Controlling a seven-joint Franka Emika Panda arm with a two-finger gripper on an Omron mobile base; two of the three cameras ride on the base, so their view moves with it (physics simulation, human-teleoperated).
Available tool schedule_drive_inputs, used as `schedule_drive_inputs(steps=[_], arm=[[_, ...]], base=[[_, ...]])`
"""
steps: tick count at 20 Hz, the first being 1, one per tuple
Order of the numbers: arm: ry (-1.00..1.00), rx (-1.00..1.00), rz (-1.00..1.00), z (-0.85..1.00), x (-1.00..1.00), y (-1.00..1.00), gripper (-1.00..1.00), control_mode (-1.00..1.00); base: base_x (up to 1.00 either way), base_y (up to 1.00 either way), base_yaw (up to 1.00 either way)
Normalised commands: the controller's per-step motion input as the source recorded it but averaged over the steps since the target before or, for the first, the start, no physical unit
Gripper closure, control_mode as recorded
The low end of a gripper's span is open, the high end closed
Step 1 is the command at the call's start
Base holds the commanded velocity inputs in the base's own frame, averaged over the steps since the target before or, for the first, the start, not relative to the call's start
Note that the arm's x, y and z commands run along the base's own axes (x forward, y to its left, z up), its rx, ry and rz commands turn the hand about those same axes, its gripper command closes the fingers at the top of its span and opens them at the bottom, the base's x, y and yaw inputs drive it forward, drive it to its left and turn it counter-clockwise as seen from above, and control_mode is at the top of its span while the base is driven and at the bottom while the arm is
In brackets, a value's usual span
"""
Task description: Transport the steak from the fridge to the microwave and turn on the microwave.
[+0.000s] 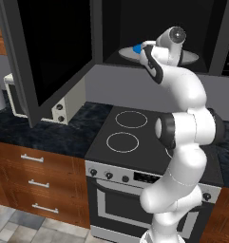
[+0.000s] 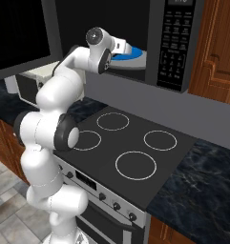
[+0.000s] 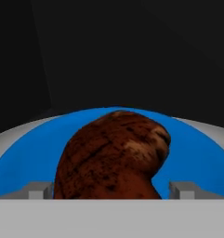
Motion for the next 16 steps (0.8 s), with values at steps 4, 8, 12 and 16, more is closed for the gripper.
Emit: schedule_drive_inputs(steps=[4, 8, 12, 16], arm=[[0.00, 0.00, 0.00, 0.36, 0.00, 0.00, -1.00, -1.00], [0.00, 0.00, 0.00, 0.37, -0.05, 0.00, -1.00, -1.00], [-0.05, 0.00, 0.00, 0.06, -0.43, 0.00, -1.00, -1.00], [-0.09, 0.00, 0.00, -0.28, -0.63, 0.13, -1.00, -1.00]], base=[[0.00, 0.00, 0.00], [0.00, 0.00, 0.00], [0.00, 0.00, 0.00], [0.00, 0.00, 0.00]])
